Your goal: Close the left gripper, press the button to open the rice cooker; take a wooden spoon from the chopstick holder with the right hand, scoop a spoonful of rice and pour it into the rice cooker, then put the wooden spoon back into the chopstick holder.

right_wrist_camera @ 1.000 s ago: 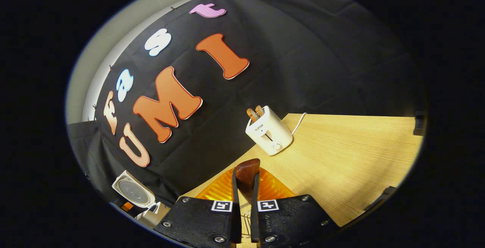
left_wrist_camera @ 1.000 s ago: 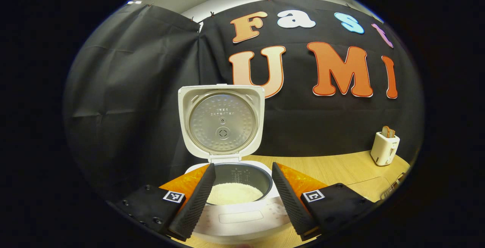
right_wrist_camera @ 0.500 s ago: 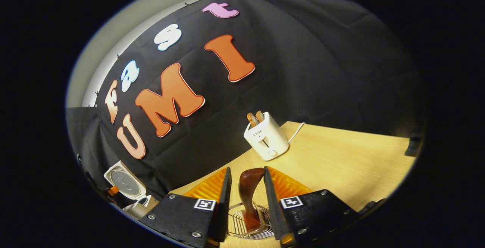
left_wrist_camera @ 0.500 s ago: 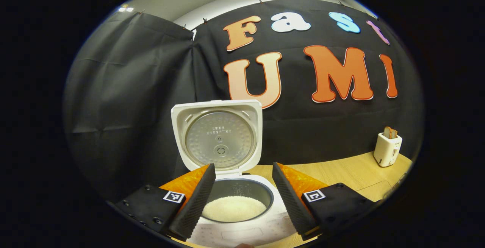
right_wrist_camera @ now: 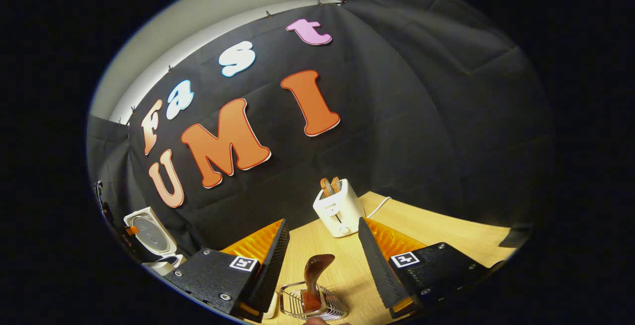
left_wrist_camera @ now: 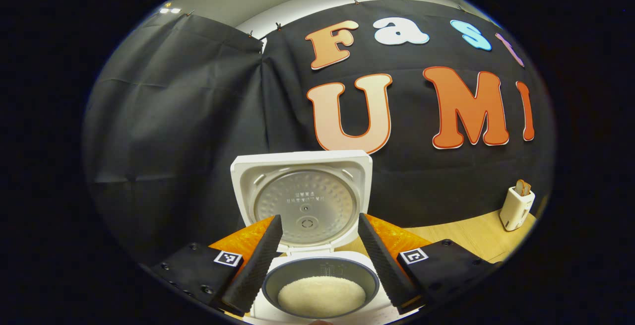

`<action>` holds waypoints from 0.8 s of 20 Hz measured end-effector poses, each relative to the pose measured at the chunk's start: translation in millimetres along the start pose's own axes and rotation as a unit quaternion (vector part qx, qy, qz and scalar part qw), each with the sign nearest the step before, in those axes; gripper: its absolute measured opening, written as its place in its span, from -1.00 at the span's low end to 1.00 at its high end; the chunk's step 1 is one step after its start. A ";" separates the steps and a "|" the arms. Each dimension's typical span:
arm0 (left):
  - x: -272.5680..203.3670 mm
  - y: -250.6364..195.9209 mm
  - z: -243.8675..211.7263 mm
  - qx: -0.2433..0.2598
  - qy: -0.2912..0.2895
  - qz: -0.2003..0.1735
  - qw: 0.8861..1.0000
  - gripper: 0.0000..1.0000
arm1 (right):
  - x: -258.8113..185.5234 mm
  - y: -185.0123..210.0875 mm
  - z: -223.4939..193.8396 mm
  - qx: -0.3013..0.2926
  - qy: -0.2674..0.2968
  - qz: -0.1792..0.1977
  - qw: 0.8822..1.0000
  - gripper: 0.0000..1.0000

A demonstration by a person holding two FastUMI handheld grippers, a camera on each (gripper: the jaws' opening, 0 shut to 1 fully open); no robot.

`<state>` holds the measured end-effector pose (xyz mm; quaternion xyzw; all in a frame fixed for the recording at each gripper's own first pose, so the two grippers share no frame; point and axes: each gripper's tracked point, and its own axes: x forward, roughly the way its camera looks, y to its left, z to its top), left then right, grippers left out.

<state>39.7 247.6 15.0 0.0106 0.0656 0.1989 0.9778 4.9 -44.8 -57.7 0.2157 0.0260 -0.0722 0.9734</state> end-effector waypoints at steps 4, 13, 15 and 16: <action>15.4 13.4 45.3 0.004 -0.016 0.009 1.000 0.99 | -4.4 2.4 22.9 -0.048 -0.018 -0.008 0.999 0.68; 77.2 27.8 133.8 -0.010 -0.042 0.009 0.999 0.89 | -8.9 27.4 52.0 -0.110 -0.034 -0.003 0.993 0.76; 99.3 32.7 138.6 -0.013 -0.042 0.016 0.999 0.94 | -9.0 29.8 54.5 -0.113 -0.033 -0.002 0.993 0.77; 112.3 33.0 139.8 -0.015 -0.038 0.015 0.999 0.93 | -9.1 31.0 56.1 -0.118 -0.034 0.000 0.992 0.78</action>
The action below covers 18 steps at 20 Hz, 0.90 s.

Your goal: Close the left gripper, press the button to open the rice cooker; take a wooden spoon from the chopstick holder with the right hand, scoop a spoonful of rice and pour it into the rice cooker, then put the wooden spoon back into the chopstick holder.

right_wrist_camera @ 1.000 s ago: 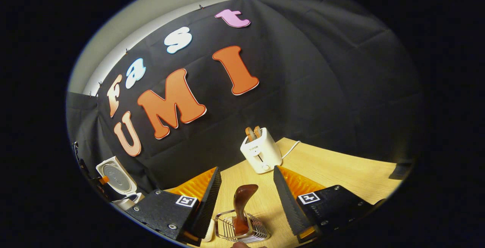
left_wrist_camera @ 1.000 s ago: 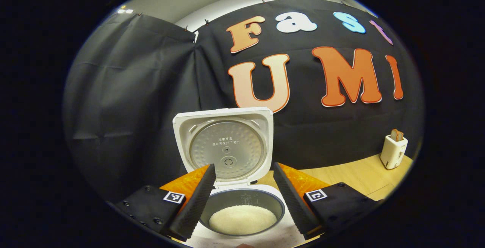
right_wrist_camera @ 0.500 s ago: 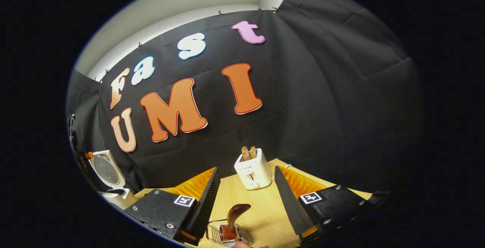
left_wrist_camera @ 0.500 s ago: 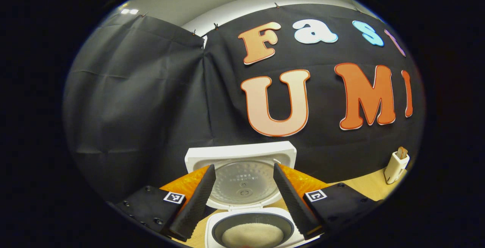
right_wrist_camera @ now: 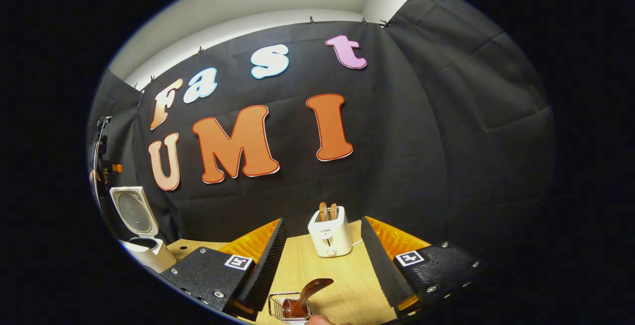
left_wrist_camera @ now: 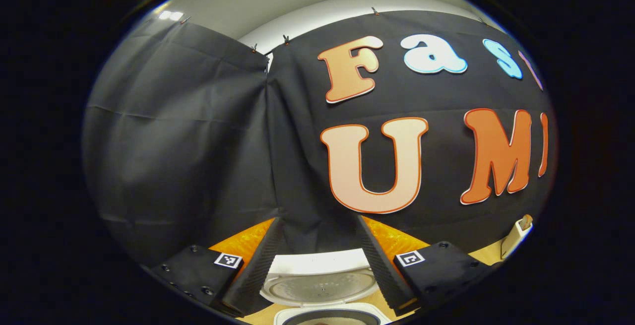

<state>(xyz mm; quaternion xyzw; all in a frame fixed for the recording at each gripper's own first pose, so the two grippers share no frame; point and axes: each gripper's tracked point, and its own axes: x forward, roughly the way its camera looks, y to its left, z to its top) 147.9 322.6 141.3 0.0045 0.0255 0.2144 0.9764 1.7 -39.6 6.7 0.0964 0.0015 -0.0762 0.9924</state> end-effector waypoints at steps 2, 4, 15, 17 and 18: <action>26.3 4.3 -1.1 -0.004 0.006 0.008 1.000 0.93 | -1.1 -0.9 1.8 -0.014 0.000 -0.004 1.000 0.80; 52.2 8.9 -10.8 -0.011 0.022 0.016 1.000 0.93 | -1.7 -0.8 3.4 -0.024 0.001 -0.007 1.000 0.80; 84.0 -5.6 -84.3 -0.019 0.159 -0.001 0.987 0.79 | -7.1 -17.9 4.0 0.004 -0.005 -0.024 1.000 0.84; 78.7 -5.4 -85.3 -0.016 0.172 -0.004 0.985 0.83 | -8.3 -20.6 1.5 0.008 -0.004 -0.021 1.000 0.85; 80.3 -6.4 -86.5 -0.018 0.178 -0.006 0.984 0.80 | -9.0 -21.9 -1.0 0.012 -0.001 -0.021 1.000 0.85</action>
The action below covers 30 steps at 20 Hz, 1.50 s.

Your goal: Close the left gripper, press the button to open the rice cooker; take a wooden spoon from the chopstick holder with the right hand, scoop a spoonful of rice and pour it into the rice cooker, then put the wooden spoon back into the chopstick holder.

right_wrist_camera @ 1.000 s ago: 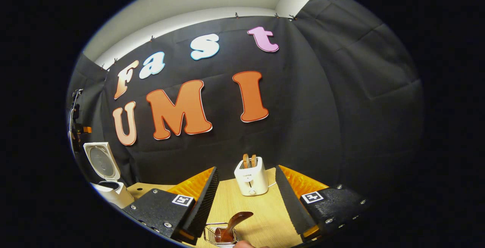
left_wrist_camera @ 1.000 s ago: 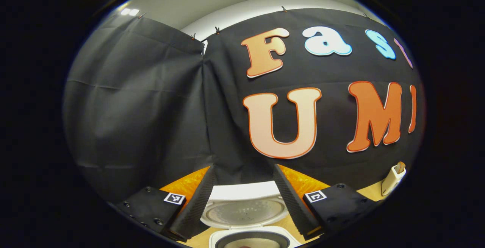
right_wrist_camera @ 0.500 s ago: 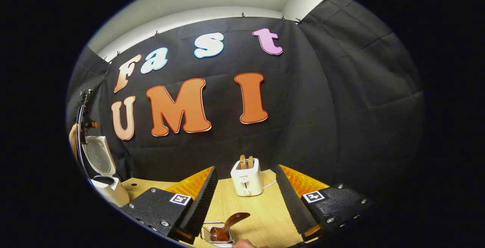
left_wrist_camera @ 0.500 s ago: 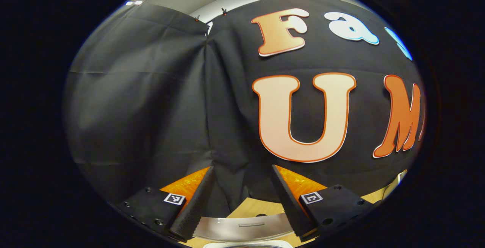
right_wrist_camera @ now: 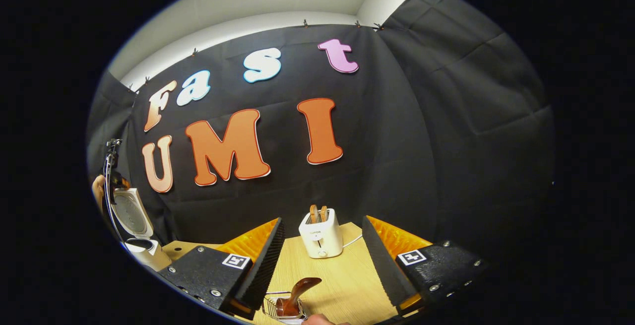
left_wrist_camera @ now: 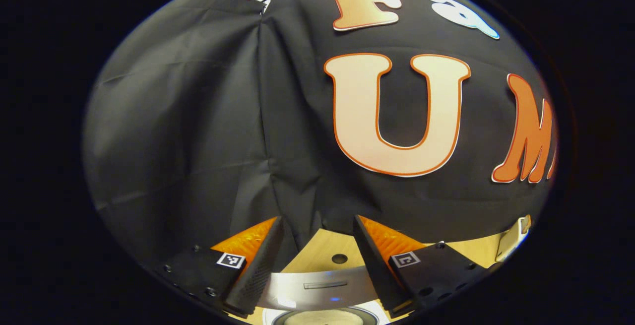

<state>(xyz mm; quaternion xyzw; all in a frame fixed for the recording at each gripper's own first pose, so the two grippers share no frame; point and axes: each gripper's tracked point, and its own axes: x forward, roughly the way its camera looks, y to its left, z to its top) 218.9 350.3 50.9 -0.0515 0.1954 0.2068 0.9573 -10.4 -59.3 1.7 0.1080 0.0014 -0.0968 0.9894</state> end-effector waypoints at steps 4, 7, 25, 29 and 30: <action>-1.8 -4.3 -6.6 0.001 0.015 -0.014 1.000 0.82 | -0.8 -2.4 -4.5 0.014 0.005 0.008 1.000 0.85; -9.5 -4.8 -8.2 0.001 0.017 -0.029 0.999 0.82 | -3.0 3.2 -9.0 0.014 0.007 0.025 1.000 0.85; -93.7 -24.4 -124.1 -0.002 0.129 -0.066 0.989 0.83 | -2.8 18.4 -35.0 0.007 0.041 0.062 0.997 0.84; -105.5 -28.7 -166.0 0.028 0.166 -0.067 0.983 0.84 | -2.6 24.1 -45.3 0.011 0.060 0.071 0.996 0.84; -108.1 -29.6 -180.6 0.037 0.181 -0.067 0.981 0.84 | -2.7 25.1 -47.5 0.009 0.063 0.072 0.995 0.85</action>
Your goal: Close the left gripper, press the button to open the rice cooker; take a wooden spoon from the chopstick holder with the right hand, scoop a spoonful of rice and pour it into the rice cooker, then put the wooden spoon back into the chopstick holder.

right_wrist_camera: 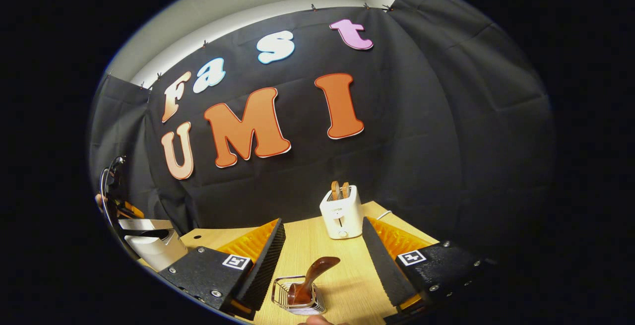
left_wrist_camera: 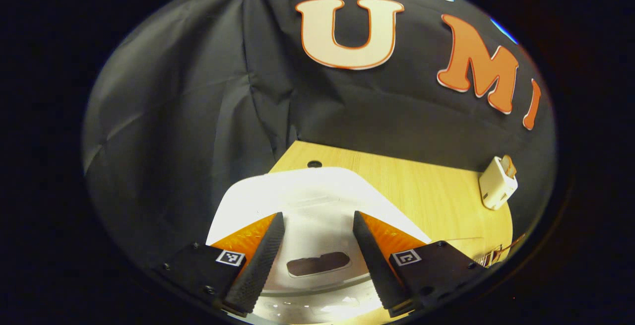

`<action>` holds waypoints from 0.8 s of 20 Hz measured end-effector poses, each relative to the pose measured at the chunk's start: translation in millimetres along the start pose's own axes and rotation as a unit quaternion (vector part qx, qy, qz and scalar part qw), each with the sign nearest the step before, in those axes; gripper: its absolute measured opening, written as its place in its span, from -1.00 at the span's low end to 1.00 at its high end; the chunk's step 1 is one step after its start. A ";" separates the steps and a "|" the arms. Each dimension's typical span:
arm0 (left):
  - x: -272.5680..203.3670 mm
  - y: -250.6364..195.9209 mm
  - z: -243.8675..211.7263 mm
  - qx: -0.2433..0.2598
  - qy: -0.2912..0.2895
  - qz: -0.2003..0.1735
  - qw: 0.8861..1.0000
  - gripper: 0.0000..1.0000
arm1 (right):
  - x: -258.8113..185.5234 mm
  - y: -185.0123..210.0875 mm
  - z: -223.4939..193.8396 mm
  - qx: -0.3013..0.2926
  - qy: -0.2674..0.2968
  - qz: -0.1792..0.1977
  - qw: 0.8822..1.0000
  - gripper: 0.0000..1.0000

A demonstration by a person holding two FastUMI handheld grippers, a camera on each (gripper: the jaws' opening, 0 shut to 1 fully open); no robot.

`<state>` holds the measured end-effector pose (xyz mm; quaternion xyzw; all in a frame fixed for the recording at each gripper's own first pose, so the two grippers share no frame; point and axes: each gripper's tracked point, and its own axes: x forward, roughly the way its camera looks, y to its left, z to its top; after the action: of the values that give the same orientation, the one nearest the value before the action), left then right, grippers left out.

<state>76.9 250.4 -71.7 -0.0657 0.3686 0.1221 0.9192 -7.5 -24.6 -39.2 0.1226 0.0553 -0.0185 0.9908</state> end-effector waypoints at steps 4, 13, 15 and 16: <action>13.7 -2.6 -29.2 0.018 0.004 0.018 1.000 0.82 | 2.3 2.9 -12.4 -0.029 0.013 0.001 0.999 0.85; 14.2 1.0 -30.3 -0.011 -0.010 0.041 0.999 0.81 | 5.6 22.0 -21.4 -0.058 0.019 0.025 0.998 0.85; 13.7 4.8 -25.3 -0.015 -0.024 0.055 0.998 0.73 | 6.4 25.0 -19.2 -0.062 0.015 0.026 0.998 0.85; 15.5 5.3 -22.2 -0.012 -0.039 0.062 0.997 0.77 | 7.3 26.5 -18.6 -0.065 0.012 0.027 0.997 0.85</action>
<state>71.6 253.5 -98.6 -0.0493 0.3345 0.1855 0.9226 -0.8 5.5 -51.6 0.0596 0.0652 0.0134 0.9960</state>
